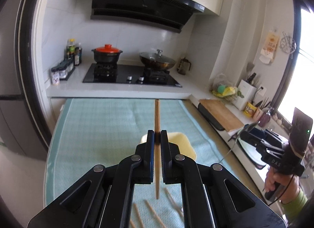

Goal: Organize utensils
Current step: 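Lift and carry the spoon with the right tool while the left tool carries the chopstick to the caddy, then open the right tool over the caddy while the left tool drops the chopstick in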

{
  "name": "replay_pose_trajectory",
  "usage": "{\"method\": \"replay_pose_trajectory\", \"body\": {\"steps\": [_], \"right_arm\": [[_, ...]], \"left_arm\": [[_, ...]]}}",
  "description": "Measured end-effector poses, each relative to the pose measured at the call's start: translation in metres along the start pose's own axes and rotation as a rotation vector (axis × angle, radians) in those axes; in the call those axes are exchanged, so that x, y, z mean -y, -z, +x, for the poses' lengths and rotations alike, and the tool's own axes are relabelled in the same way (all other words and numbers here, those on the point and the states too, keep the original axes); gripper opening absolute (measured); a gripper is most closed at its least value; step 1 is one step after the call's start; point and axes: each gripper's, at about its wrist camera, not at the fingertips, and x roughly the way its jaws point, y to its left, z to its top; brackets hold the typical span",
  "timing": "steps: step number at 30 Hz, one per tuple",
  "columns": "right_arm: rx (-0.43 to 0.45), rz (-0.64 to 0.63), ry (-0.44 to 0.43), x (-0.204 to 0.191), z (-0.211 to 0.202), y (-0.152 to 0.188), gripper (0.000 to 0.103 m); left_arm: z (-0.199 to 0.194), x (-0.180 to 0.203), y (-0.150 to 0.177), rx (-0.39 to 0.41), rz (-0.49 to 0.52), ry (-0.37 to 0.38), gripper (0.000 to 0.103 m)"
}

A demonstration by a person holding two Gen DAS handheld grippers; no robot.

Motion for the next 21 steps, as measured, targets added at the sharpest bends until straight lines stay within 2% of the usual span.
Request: {"method": "replay_pose_trajectory", "body": {"steps": [4,8,11,17,21], "right_arm": [[0.057,-0.017,-0.002,-0.003,0.017,-0.040,0.042],[0.039,-0.022,0.003,-0.004,0.055,-0.052,0.042],[-0.035,0.019,-0.011,0.005,0.095,-0.040,0.042],[-0.242,0.131,-0.020,0.033,0.175,0.008,0.042],[-0.305,0.161,-0.008,0.045,0.204,0.023,0.043]], "left_arm": [[0.031,0.016,-0.035,0.044,0.035,-0.028,0.004],[0.083,0.023,-0.043,0.003,0.028,-0.037,0.004],[0.127,0.023,-0.032,-0.062,0.018,-0.044,0.004],[0.195,0.014,-0.002,-0.184,-0.022,-0.057,0.004],[0.223,0.013,0.008,-0.237,-0.022,-0.071,0.005]]}}
